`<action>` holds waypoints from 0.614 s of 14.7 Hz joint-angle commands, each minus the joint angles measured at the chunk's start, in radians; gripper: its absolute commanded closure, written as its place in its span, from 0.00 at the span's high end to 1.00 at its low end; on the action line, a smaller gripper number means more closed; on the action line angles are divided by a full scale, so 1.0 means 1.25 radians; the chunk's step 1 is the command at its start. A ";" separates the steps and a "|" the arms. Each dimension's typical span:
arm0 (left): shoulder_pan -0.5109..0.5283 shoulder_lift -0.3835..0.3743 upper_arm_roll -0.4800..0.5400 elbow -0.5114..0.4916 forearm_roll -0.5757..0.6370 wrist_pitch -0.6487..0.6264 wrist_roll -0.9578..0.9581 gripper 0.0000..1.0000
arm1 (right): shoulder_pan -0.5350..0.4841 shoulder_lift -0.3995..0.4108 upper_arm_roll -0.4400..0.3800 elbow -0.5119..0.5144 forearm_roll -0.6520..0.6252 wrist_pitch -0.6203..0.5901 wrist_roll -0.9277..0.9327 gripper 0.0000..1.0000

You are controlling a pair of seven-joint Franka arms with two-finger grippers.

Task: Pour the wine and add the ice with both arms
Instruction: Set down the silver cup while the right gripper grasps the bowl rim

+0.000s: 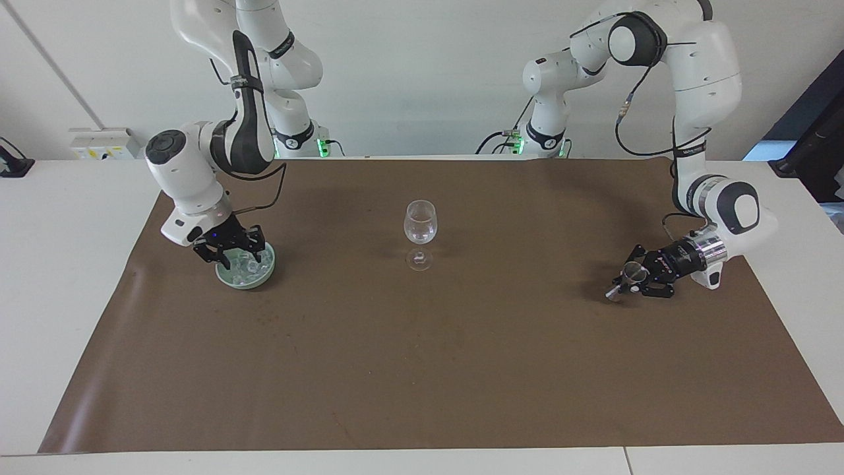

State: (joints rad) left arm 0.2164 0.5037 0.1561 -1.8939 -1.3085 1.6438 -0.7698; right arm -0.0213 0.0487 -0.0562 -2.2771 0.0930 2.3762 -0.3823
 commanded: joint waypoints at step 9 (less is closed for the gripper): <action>0.011 -0.015 -0.006 -0.073 -0.006 0.004 0.099 0.00 | -0.004 -0.013 0.006 -0.058 0.014 0.064 -0.010 0.62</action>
State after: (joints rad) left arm 0.2173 0.5037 0.1561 -1.9618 -1.3085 1.6445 -0.6626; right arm -0.0202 0.0505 -0.0554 -2.3152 0.0953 2.4266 -0.3847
